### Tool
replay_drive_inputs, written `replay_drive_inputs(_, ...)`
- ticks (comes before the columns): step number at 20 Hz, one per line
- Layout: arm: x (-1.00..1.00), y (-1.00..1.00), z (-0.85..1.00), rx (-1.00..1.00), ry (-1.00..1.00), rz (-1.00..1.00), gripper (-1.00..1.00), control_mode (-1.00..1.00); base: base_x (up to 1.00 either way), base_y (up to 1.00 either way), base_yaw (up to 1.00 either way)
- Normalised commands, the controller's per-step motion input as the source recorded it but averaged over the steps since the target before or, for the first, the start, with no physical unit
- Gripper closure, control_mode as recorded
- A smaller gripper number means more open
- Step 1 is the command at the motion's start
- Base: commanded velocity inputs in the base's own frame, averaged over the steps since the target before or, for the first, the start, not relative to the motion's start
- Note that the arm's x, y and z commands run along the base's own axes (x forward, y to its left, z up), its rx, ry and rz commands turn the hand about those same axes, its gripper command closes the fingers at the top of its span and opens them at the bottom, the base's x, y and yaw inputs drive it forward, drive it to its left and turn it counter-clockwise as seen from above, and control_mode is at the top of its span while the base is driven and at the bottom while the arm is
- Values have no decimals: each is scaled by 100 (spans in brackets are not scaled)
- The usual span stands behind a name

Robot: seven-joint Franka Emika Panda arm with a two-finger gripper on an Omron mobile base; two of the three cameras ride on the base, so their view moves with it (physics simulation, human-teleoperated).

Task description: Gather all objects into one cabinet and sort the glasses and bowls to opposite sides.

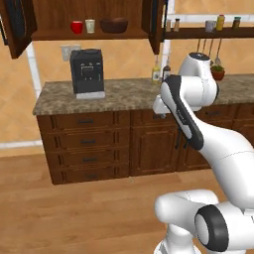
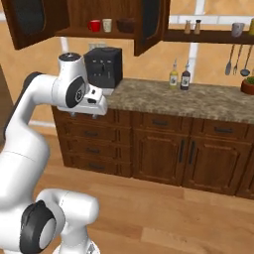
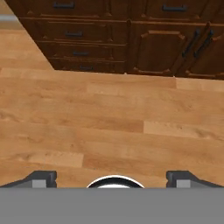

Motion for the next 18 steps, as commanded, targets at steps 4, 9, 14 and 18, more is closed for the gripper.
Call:
replay_drive_inputs(4,0,0,0,0,0,0,-100,100,0,-100,18)
replay_drive_inputs(9,0,0,0,0,0,0,-100,100,0,-100,8)
replay_drive_inputs(14,0,0,0,0,0,0,-100,100,12,-100,0)
replay_drive_inputs(18,0,0,0,0,0,0,-100,100,51,-100,0)
